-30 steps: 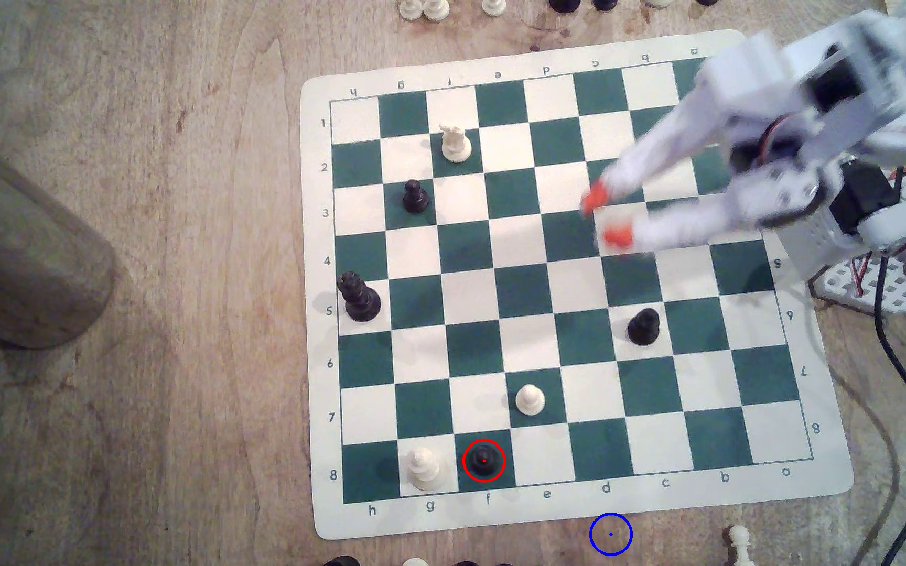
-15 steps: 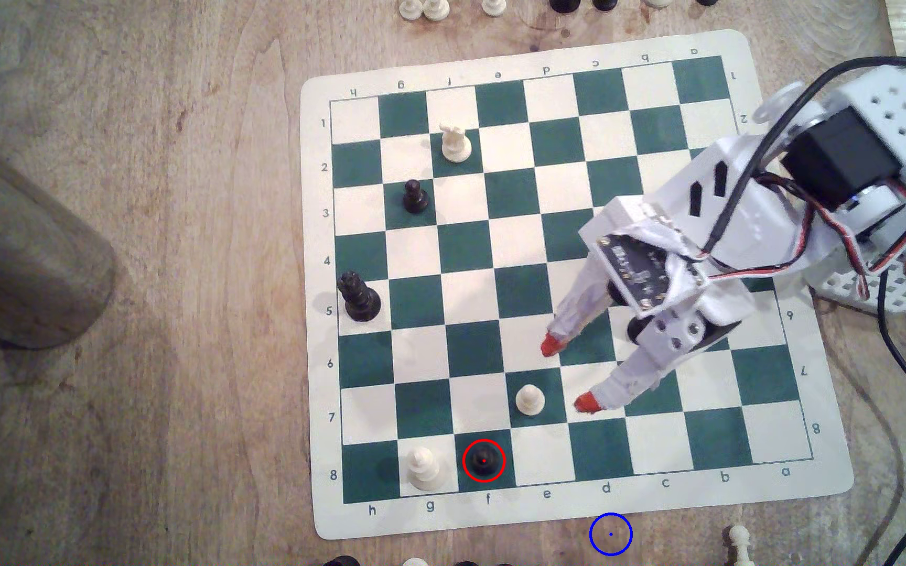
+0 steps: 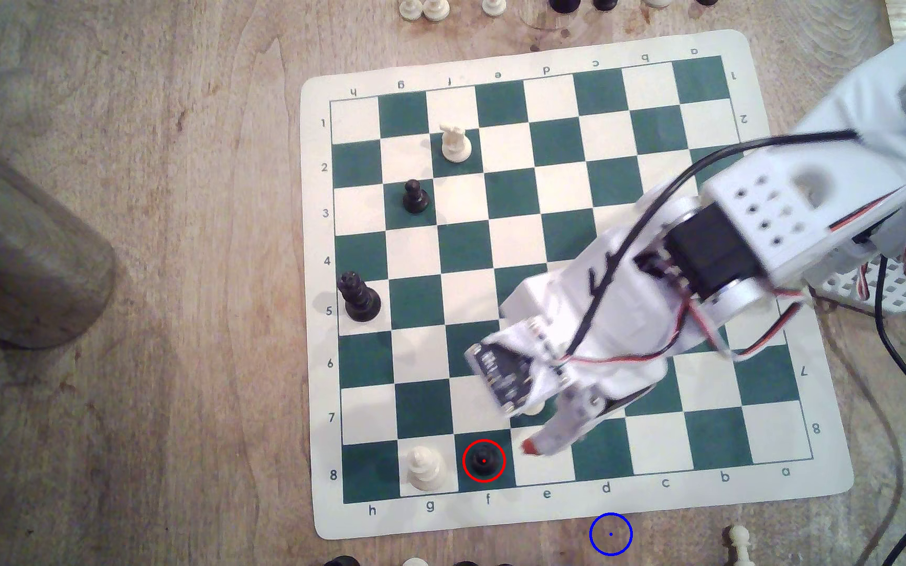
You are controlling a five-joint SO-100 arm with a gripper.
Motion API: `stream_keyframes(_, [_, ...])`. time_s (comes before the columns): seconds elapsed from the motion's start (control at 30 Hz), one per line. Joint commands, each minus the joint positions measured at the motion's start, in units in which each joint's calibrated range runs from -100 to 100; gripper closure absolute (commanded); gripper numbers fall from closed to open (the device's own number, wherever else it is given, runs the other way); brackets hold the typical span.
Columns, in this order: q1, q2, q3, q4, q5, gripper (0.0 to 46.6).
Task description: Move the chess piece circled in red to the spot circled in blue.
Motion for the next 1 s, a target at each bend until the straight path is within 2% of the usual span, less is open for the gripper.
stream_keyframes(0.0, [-0.7, 1.7, -6.5, -2.0, -0.6, 32.3])
stream_keyframes(0.23, [-1.3, 6.5, -6.5, -4.8, -1.3, 31.4])
stream_keyframes(0.97, [-1.6, 16.8, -10.7, -10.6, -2.4, 35.2])
